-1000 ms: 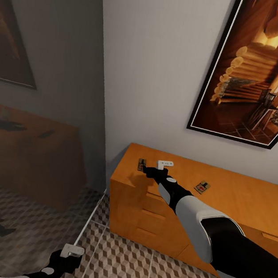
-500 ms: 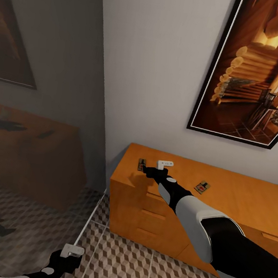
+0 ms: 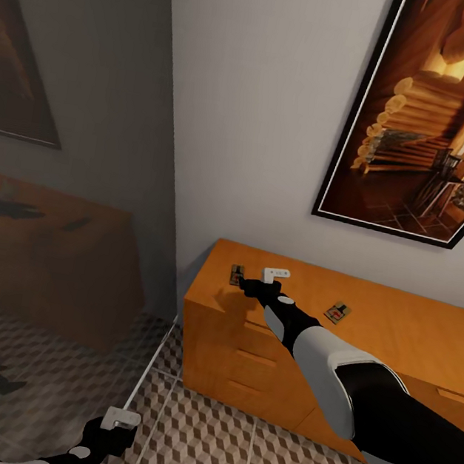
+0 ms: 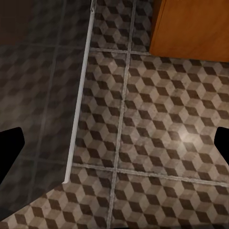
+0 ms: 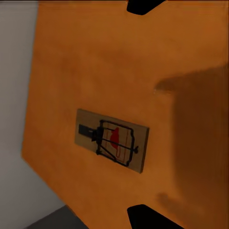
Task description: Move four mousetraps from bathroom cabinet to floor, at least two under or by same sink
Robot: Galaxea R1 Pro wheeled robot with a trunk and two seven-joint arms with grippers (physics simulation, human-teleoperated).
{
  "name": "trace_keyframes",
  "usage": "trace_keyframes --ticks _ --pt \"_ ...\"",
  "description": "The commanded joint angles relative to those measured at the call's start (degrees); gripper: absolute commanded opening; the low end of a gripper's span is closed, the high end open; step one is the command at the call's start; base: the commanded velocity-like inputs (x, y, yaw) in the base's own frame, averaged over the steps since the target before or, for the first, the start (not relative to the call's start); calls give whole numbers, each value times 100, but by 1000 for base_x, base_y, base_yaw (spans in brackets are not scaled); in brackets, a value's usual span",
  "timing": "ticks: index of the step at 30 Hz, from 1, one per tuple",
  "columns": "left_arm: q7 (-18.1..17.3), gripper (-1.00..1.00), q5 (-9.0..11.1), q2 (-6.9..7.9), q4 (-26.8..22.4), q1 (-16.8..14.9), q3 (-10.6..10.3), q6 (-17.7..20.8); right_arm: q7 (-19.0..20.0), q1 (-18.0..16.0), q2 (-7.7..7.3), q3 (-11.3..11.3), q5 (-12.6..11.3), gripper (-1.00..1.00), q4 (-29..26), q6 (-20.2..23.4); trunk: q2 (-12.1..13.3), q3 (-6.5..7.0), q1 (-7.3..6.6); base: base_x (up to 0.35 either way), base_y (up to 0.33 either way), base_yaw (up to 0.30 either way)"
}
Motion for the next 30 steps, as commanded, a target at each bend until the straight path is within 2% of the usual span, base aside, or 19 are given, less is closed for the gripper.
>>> trace_keyframes --ticks 1,5,6,7,9,14,19,25,30 --pt "7 100 49 -5 27 -11 -50 -42 -51 -8 0 50 -45 100 0 32 -12 -11 3 0 0 0" --pt "7 100 50 -5 27 -11 -50 -42 -443 -8 0 88 38 100 -85 500 -12 -11 3 0 0 0" --pt "7 100 49 -5 27 -11 -50 -42 -557 -8 0 95 64 100 -126 667 -12 -11 3 0 0 0" --pt "7 100 49 -5 27 -11 -50 -42 -769 -8 0 106 111 100 -273 1011 -12 -11 3 0 0 0" --pt "7 100 48 -5 27 -11 -50 -42 -924 -8 0 115 147 100 -529 1335 -12 -11 3 0 0 0" --pt "7 100 48 -5 27 -11 -50 -42 -1116 -11 0 128 198 100 -1196 2022 -12 -11 3 0 0 0" --pt "7 100 47 -20 27 -11 -51 -42 -1191 -18 0 132 219 100 -1562 2670 -12 -11 3 0 0 0" --pt "7 100 47 -33 27 -11 -51 -42 -1213 -35 0 133 222 100 -1681 2961 -12 -11 3 0 0 0" --pt "7 100 46 -38 27 -11 -51 -41 -1208 -62 0 134 211 100 -1725 3037 -12 -11 3 0 0 0"
